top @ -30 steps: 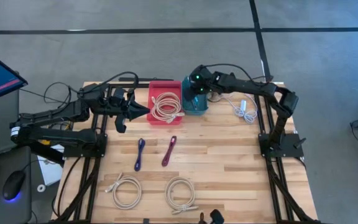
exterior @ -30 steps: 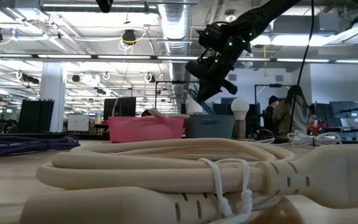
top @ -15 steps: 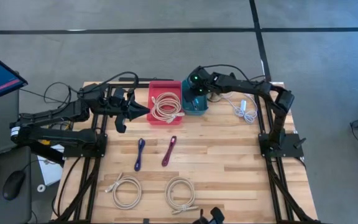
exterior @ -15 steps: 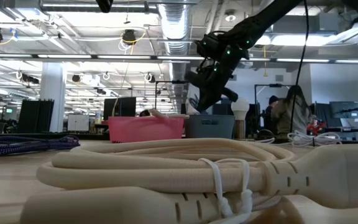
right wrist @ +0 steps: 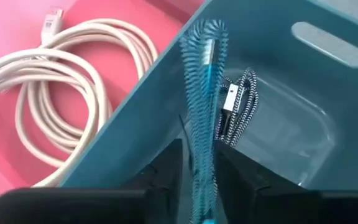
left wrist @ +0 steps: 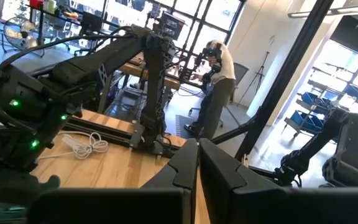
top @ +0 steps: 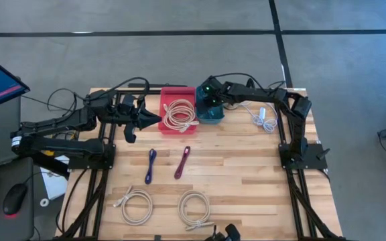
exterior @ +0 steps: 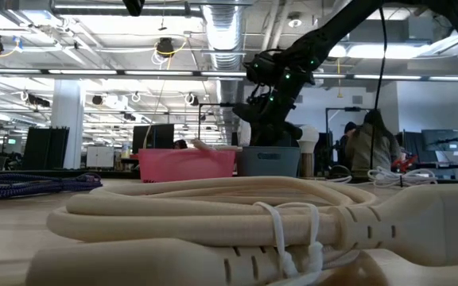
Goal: Pick & Place USB Port
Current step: Put the blue charger cable into the blue bin, then put the light brown HDMI cable into the pink bin
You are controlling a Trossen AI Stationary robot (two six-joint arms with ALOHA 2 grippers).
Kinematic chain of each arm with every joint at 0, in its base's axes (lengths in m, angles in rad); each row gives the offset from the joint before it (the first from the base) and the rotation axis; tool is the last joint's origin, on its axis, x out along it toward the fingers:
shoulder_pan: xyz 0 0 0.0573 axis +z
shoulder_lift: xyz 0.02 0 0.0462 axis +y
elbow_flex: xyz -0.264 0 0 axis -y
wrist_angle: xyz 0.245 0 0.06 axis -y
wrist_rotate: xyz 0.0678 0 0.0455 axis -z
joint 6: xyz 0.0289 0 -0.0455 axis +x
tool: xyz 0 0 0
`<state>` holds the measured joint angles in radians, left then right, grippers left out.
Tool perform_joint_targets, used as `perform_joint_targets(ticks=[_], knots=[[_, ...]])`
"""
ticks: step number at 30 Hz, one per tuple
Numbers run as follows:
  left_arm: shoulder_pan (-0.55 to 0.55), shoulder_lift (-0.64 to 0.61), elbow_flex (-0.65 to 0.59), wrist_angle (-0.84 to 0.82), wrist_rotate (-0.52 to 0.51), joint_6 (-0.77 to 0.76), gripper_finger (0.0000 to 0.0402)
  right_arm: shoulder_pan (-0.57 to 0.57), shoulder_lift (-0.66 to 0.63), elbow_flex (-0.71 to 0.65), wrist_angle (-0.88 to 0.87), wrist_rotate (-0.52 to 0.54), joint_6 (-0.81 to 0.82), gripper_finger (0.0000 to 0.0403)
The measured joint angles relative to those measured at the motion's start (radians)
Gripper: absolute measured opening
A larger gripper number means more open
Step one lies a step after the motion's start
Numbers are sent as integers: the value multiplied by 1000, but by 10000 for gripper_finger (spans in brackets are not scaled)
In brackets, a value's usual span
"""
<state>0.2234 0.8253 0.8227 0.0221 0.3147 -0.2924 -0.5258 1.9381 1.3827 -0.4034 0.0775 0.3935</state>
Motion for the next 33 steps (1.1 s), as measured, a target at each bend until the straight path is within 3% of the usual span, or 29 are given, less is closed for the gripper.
perform_joint_targets(ticks=[6,11,20,27,33], knots=[[0,0,0,0,0,0,16,-5,-7,0,-10,-7,0,125],[0,0,0,0,0,0,16,-4,-71,16,-15,-129,-9,142],[0,0,0,-1,0,-4,16,48,-316,36,-47,-336,-120,119],[0,0,0,-1,0,-4,16,153,-524,36,-142,-341,-192,112],[0,0,0,-2,0,-4,16,263,-629,36,-219,-340,-183,112]])
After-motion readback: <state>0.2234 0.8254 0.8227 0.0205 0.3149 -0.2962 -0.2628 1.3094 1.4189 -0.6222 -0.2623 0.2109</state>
